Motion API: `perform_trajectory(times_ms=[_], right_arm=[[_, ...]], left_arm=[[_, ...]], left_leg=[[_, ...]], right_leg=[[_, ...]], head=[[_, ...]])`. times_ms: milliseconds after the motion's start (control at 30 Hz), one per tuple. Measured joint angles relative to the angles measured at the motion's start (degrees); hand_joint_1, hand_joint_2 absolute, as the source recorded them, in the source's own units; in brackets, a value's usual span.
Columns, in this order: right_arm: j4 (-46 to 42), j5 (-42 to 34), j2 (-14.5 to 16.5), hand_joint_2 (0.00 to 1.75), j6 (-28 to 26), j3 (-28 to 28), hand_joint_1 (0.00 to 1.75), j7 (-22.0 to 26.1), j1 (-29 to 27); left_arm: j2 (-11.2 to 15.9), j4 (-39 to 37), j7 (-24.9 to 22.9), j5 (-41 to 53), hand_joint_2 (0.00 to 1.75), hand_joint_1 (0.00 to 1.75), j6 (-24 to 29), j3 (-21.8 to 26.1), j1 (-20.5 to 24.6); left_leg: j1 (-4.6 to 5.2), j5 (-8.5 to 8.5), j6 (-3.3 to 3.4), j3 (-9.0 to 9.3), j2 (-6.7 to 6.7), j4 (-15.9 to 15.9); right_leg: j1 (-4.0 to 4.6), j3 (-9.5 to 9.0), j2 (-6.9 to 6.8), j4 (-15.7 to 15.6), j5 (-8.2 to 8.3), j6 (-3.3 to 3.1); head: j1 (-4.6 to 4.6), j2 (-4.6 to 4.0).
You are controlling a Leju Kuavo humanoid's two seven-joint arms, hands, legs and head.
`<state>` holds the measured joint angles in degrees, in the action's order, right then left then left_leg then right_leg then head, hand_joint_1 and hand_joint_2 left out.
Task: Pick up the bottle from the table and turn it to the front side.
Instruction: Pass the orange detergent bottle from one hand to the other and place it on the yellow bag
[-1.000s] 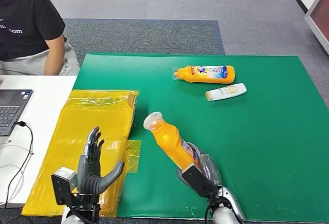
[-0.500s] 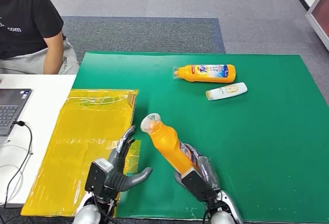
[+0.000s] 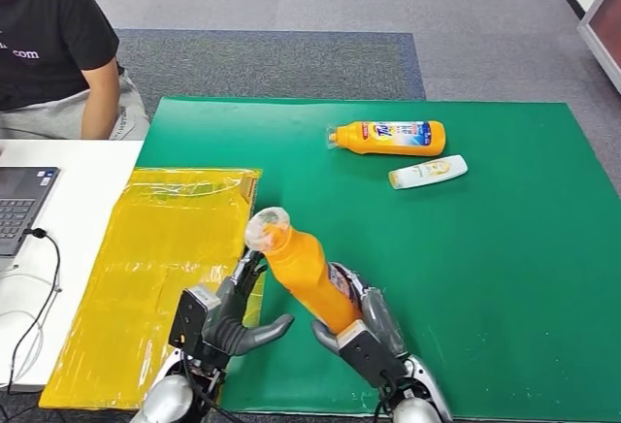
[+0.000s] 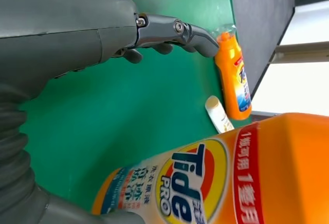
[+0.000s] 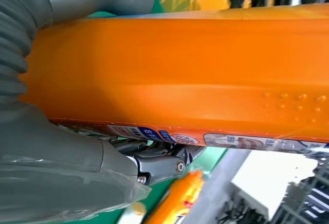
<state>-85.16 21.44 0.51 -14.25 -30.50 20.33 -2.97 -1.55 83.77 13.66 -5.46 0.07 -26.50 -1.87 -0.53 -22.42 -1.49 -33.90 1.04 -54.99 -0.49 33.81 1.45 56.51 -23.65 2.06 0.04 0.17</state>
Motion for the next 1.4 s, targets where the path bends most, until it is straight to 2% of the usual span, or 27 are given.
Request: perform_trajectory(times_ms=[200, 333, 400, 600, 933, 1400], right_arm=[[-0.9, 2.3, 0.0, 1.75, -0.1, -1.5, 1.72, 0.3, 0.0], [-0.7, 3.6, -0.4, 1.75, -0.4, -1.9, 1.52, 0.0, 0.3], [-0.3, 4.3, -0.7, 1.75, -0.9, -2.0, 1.53, 0.1, 0.6], [0.1, 6.7, -0.9, 1.75, -2.8, -2.4, 1.75, -0.1, 0.7], [0.7, 7.2, -0.9, 1.75, -2.4, -2.9, 1.75, 0.3, 0.8], [1.2, 5.5, -1.0, 1.75, -1.0, -4.1, 1.75, 1.2, 2.5]], left_arm=[[0.0, -0.9, 0.3, 0.6, 1.75, 0.0, -0.8, -0.1, 1.3], [0.0, -1.2, 0.4, 1.6, 1.75, 0.0, -1.4, -0.6, 1.9], [0.1, -1.2, 0.6, 2.5, 1.75, 0.0, -1.6, -1.0, 2.2], [0.5, -1.2, 1.9, 6.4, 1.75, 0.0, -1.9, -2.0, 2.8], [0.9, -1.2, 2.2, 6.8, 1.75, 0.0, -4.5, -3.5, 3.7], [1.1, -1.2, 2.0, 7.4, 1.75, 0.0, -5.3, -4.0, 6.1]], left_leg=[[0.0, 0.0, 0.0, -0.01, 0.0, 0.0], [0.0, 0.0, 0.0, -0.03, 0.0, 0.0], [0.0, 0.0, 0.0, -0.04, 0.0, 0.0], [0.0, 0.0, 0.0, -0.05, 0.0, 0.0], [0.0, 0.0, 0.0, -0.09, 0.0, 0.0], [0.0, 0.01, -0.01, -0.1, 0.0, 0.0]], right_leg=[[0.0, 0.02, 0.0, 0.0, 0.0, 0.0], [0.0, 0.03, 0.0, 0.0, 0.0, 0.0], [0.0, 0.04, -0.01, 0.0, 0.0, 0.0], [-0.01, 0.06, 0.0, 0.0, 0.0, 0.0], [-0.01, 0.07, -0.01, 0.0, 0.0, 0.0], [-0.01, 0.11, 0.0, 0.0, 0.0, 0.0]], head=[[0.0, 0.0], [0.0, 0.0], [0.01, 0.0], [-0.01, 0.0], [0.0, 0.0], [-0.01, 0.0]])
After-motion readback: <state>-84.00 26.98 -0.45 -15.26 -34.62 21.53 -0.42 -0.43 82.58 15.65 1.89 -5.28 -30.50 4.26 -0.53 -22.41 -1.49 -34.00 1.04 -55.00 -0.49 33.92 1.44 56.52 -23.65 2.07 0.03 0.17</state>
